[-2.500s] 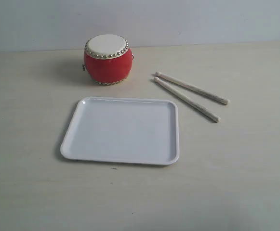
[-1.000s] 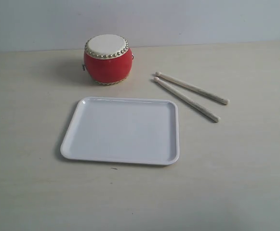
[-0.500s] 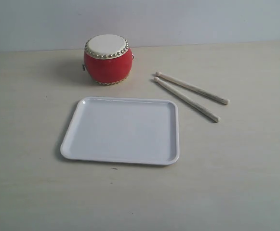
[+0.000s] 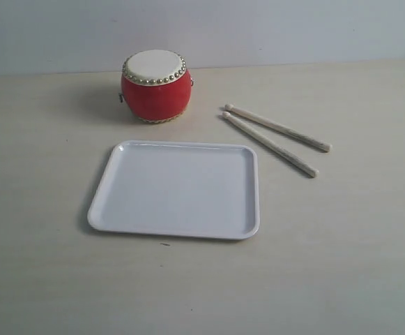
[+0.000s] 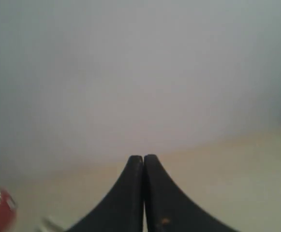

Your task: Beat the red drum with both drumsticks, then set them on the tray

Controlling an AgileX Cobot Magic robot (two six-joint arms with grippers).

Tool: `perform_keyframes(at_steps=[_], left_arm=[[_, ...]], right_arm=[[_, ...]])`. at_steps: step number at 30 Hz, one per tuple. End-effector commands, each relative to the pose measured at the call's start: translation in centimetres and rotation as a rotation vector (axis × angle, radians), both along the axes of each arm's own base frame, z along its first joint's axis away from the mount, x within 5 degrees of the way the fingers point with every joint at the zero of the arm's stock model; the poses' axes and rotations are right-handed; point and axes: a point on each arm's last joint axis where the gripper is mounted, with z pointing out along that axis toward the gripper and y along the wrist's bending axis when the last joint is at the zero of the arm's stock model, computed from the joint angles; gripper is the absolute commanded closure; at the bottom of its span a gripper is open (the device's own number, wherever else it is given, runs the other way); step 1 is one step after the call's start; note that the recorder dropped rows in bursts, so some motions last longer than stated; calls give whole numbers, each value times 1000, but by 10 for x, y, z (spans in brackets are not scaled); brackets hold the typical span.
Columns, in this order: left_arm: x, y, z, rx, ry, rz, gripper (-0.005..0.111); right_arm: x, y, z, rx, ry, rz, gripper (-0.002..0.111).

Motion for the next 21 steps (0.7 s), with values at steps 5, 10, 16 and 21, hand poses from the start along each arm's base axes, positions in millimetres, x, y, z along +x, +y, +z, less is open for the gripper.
perform_keyframes(at_steps=[5,10,16,21], left_arm=[[0,0,-1,0,-2,-5,107],[0,0,-1,0,-2,-5,107],[0,0,-1,0,-2,-5,107],[0,0,-1,0,-2,-5,107]], right_arm=[[124,20,-76,-138,1108,359,108],[168,67,-127,-326,1313,533,108],[199,127,-176,-539,1355,719,108],[219,137,-202,-619,1341,736,103]])
